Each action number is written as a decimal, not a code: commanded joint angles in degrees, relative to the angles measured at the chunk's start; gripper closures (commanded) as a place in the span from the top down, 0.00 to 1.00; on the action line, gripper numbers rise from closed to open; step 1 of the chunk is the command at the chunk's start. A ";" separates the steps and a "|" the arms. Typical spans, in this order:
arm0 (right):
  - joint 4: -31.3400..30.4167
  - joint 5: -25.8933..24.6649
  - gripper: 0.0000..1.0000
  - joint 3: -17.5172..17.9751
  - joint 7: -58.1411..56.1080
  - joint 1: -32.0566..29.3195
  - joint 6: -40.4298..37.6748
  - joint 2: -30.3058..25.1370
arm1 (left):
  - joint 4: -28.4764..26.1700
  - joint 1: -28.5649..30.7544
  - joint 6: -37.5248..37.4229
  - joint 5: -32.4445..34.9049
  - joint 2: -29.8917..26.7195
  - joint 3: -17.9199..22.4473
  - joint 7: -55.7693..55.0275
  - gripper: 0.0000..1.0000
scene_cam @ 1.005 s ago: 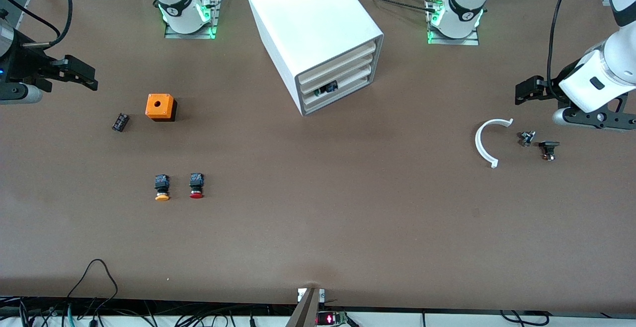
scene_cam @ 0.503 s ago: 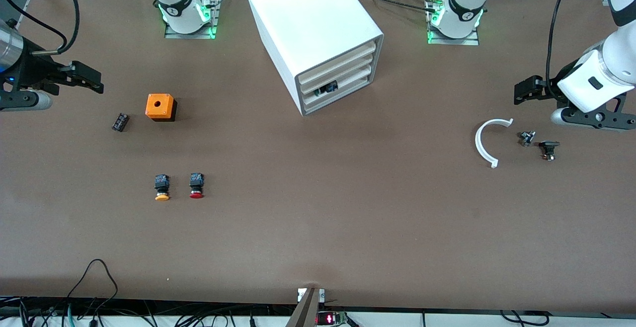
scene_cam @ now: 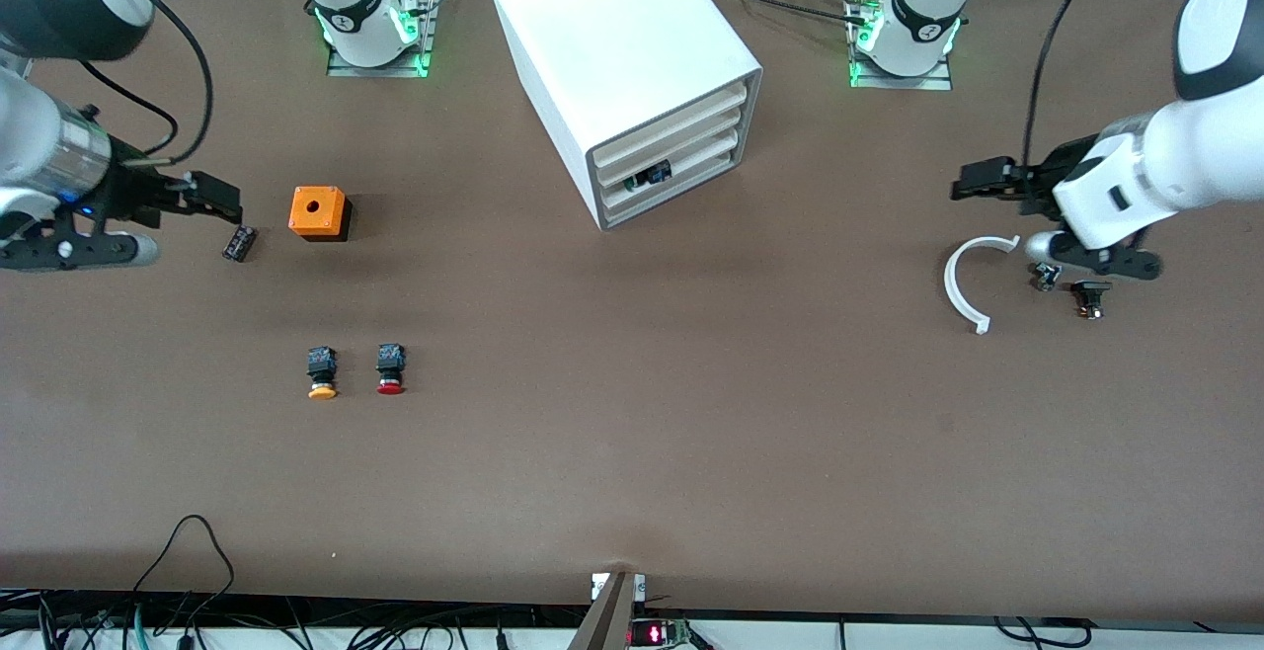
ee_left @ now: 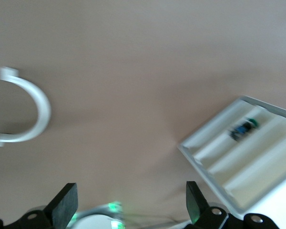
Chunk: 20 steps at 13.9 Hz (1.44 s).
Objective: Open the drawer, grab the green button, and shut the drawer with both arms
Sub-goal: 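Reach the left gripper to the drawer handle while the right gripper moves forward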
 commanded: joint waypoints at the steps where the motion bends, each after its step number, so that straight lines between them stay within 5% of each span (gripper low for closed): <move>1: -0.74 0.79 1.00 -0.03 2.40 0.89 2.90 1.50 | 0.13 -0.02 -2.73 -9.55 6.27 0.04 4.28 1.00; 3: -0.74 0.79 1.00 -0.03 6.18 1.95 4.22 2.73 | -3.97 -0.11 -1.86 -16.31 9.71 0.04 13.84 1.00; 8: -0.66 0.88 1.00 -0.03 9.44 2.57 5.89 3.87 | -25.68 -1.25 14.30 -39.43 10.77 -1.18 36.88 0.99; 10: -0.66 2.01 1.00 -0.03 9.53 2.83 7.03 4.14 | -29.73 -1.69 18.51 -41.40 11.12 -3.29 42.60 0.98; 13: -0.39 2.55 1.00 -0.03 12.86 3.79 8.97 6.07 | -33.61 -1.87 19.68 -49.19 14.19 -5.75 53.13 0.95; 16: -0.04 2.55 1.00 -0.03 16.55 5.64 10.72 7.48 | -34.32 -1.95 19.85 -52.64 18.76 -7.33 61.94 0.66; 20: 0.13 3.94 1.00 -0.03 18.50 6.87 13.36 8.80 | -34.32 -2.13 19.85 -57.04 23.78 -9.71 67.06 0.54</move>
